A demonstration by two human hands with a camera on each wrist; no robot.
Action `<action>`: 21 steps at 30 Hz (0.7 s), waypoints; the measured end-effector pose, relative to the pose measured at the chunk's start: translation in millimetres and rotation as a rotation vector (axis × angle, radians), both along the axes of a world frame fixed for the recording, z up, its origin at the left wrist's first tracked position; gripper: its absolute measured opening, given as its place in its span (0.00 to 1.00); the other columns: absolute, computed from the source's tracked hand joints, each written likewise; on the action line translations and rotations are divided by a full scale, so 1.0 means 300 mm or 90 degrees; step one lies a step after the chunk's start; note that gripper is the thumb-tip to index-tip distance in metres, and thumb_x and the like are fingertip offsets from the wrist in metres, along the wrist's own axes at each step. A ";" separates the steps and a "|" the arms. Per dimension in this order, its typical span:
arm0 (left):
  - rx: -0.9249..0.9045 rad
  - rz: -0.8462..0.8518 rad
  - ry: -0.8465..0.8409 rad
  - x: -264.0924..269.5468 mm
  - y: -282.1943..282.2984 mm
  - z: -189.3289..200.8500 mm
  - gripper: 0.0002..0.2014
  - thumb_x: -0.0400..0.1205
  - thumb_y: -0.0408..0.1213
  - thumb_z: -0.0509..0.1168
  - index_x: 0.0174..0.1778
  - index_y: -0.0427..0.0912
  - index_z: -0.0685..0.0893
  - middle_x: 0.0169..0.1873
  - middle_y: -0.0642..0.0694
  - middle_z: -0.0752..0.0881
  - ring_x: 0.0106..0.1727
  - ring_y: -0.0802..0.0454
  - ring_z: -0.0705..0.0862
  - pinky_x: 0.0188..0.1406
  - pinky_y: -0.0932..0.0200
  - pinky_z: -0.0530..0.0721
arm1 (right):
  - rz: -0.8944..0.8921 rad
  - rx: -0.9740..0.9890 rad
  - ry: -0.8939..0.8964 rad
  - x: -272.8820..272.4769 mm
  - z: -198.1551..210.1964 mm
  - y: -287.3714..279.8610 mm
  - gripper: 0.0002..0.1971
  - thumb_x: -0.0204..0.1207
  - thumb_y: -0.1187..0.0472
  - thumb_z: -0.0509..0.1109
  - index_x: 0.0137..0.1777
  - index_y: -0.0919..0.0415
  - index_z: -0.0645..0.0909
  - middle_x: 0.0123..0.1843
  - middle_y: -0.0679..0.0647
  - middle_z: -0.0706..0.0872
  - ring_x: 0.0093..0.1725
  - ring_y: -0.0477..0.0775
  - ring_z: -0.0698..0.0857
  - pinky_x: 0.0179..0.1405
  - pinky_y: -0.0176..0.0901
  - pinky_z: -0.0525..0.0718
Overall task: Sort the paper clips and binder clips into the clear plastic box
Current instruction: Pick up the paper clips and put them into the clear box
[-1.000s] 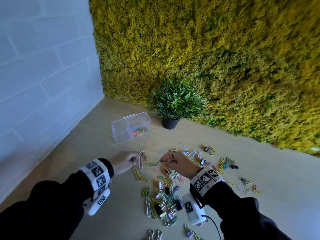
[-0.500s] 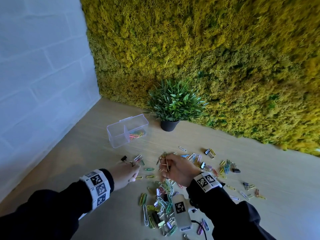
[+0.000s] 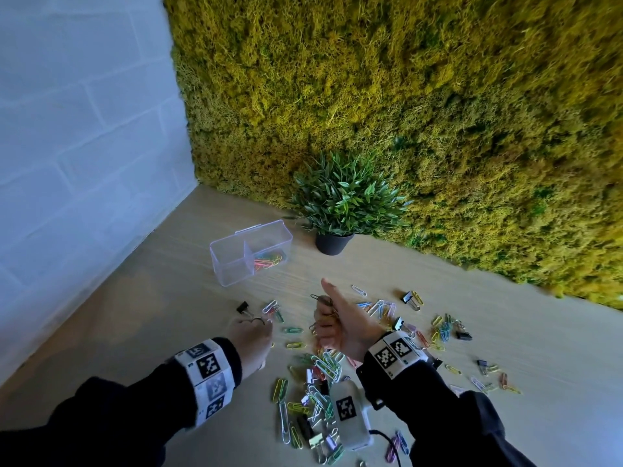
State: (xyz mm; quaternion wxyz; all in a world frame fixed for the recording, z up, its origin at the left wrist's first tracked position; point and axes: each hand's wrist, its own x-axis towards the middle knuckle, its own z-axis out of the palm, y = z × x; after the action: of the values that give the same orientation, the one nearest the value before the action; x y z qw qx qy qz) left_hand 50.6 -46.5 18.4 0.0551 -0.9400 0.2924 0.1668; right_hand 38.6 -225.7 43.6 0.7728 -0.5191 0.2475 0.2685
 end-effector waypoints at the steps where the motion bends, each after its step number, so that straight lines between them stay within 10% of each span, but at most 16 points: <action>1: -0.026 -0.005 -0.002 0.003 0.005 -0.016 0.24 0.79 0.28 0.58 0.72 0.28 0.62 0.60 0.37 0.81 0.60 0.42 0.82 0.59 0.54 0.76 | -0.004 -0.012 0.002 0.002 0.005 0.003 0.27 0.76 0.37 0.59 0.23 0.53 0.59 0.21 0.47 0.58 0.16 0.44 0.57 0.19 0.33 0.50; 5: -0.158 0.042 0.111 0.004 0.015 -0.029 0.07 0.84 0.32 0.54 0.49 0.45 0.76 0.43 0.42 0.84 0.57 0.39 0.84 0.58 0.51 0.81 | -0.051 -0.050 -0.008 0.013 0.006 0.003 0.27 0.79 0.48 0.63 0.18 0.54 0.64 0.19 0.48 0.64 0.19 0.46 0.63 0.15 0.33 0.57; 8: -0.286 0.043 0.134 0.016 0.038 -0.022 0.14 0.85 0.35 0.51 0.40 0.62 0.68 0.42 0.55 0.78 0.61 0.43 0.80 0.47 0.67 0.71 | -0.105 -0.029 -0.008 0.025 0.001 0.005 0.27 0.79 0.55 0.63 0.16 0.54 0.73 0.24 0.52 0.77 0.25 0.50 0.78 0.14 0.31 0.67; 15: -0.699 0.392 0.526 0.099 0.101 0.105 0.15 0.78 0.20 0.56 0.30 0.43 0.68 0.24 0.50 0.73 0.20 0.60 0.67 0.18 0.70 0.63 | -0.139 -0.011 0.010 0.056 0.026 0.006 0.20 0.81 0.58 0.61 0.25 0.57 0.65 0.19 0.52 0.78 0.15 0.47 0.75 0.11 0.29 0.69; 21: -1.086 0.488 0.904 0.171 0.082 0.193 0.04 0.57 0.30 0.59 0.20 0.43 0.70 0.17 0.51 0.56 0.18 0.55 0.51 0.15 0.72 0.54 | -0.075 0.031 -0.022 0.154 0.074 0.033 0.19 0.82 0.57 0.55 0.28 0.56 0.65 0.15 0.48 0.70 0.09 0.40 0.60 0.06 0.26 0.52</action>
State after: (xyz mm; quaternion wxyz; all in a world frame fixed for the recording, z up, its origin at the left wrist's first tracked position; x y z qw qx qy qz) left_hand 101.9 -22.0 76.2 -0.8218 -0.3953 -0.0275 0.4094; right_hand 85.0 -215.7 66.0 0.8037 -0.4893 0.2576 0.2197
